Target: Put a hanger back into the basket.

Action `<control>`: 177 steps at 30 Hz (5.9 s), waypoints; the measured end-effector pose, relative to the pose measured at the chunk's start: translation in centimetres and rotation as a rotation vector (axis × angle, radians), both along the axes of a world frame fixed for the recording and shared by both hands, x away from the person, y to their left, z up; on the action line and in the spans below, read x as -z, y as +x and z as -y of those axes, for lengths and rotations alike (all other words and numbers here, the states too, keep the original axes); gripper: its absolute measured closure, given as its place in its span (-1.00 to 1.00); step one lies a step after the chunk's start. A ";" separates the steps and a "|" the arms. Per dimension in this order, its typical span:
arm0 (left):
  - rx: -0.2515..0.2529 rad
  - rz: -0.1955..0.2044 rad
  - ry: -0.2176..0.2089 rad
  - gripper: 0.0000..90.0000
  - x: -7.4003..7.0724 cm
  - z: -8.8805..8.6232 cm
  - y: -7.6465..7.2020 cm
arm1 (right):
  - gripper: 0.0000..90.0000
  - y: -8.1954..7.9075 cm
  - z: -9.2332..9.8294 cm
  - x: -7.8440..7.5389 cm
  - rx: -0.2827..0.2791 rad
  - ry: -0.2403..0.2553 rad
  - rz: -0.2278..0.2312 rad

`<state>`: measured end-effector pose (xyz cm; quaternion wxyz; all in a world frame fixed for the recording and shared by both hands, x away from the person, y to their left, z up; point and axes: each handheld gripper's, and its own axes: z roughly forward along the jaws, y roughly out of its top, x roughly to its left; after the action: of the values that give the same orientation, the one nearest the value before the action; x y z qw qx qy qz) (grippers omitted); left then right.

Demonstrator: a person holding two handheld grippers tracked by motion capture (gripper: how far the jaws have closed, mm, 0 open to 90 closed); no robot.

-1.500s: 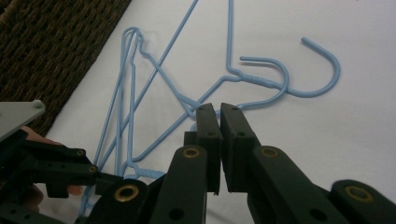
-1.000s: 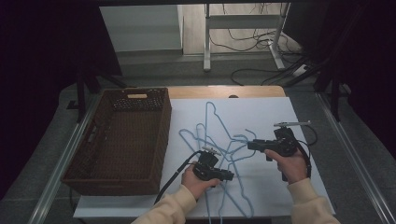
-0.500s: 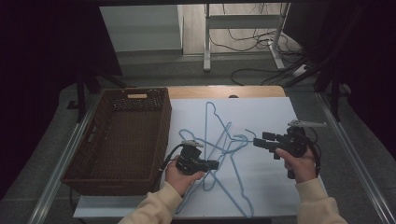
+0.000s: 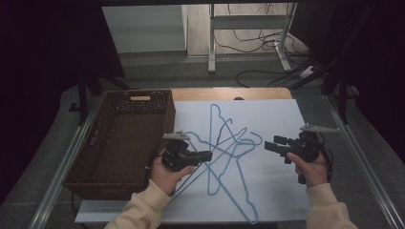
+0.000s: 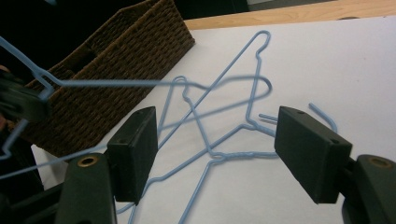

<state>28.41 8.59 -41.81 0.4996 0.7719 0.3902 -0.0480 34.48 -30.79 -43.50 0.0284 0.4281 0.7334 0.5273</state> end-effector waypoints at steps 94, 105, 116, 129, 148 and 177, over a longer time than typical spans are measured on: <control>-0.272 0.080 0.017 0.93 -1.7 -25.1 4.1 | -0.53 -1.4 -0.2 2.8 -0.036 -0.251 0.043; -0.302 0.010 0.067 0.93 0.3 -26.8 4.3 | -0.53 -1.3 -0.3 2.9 -0.039 -0.257 0.041; -0.261 -0.006 0.086 0.93 1.5 -26.3 4.8 | -0.53 -1.3 -0.4 3.1 -0.043 -0.264 0.036; -0.510 -0.089 0.340 0.50 3.9 -27.3 6.4 | -0.54 -1.2 -0.4 3.2 -0.046 -0.277 0.030; -0.347 0.071 0.180 -0.36 0.0 -23.1 1.1 | -0.54 -0.8 -0.8 3.2 -0.048 -0.279 0.023; -0.163 0.128 0.142 -0.40 1.0 -14.2 -3.1 | -0.53 -1.8 -1.5 2.3 -0.044 -0.304 0.059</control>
<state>25.26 22.80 -42.79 0.4697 0.7726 0.4214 0.0702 32.71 -29.26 -45.77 0.1030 0.3869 0.8129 0.4230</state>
